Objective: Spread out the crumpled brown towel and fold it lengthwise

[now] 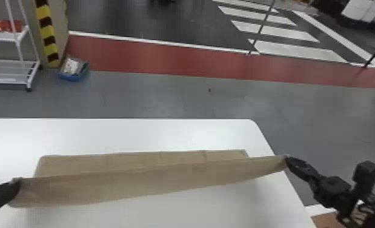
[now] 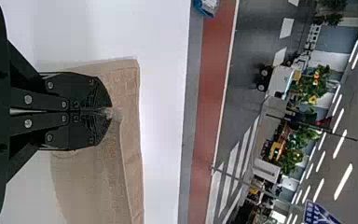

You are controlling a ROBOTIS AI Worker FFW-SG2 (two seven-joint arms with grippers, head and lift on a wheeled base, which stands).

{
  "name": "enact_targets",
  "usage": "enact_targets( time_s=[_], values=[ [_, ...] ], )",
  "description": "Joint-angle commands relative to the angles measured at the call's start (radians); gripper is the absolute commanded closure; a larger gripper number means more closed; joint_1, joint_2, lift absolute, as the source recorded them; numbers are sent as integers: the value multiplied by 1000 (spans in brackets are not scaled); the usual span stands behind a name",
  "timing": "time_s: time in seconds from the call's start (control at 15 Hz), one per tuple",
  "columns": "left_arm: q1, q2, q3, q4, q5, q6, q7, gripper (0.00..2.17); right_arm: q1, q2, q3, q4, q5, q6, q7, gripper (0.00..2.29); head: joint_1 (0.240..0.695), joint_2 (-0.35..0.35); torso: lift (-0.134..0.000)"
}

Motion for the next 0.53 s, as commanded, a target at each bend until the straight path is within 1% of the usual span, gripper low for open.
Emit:
enact_targets(
  time_s=[0.0,0.13,0.27,0.4,0.47],
  values=[
    [-2,-3,-18,-1,-6,3,9,1231,-26,-11,-4,31,8,0,-3,1477,695,-326,0],
    [-33,-5,-43,5,-26,16,15,1231,-67,-17,-1,70,25,0,-10,1477,695,-340,0],
    [-77,-14,-72,14,-78,31,29,1231,-118,-19,11,113,59,0,-16,1477,695,-350,0],
    [-125,-16,-103,50,-113,43,41,1231,-171,-25,22,166,88,-3,-29,1477,695,-350,0],
    [-154,-22,-117,77,-129,43,44,1231,-202,-25,27,192,103,-6,-39,1477,695,-350,0]
  ],
)
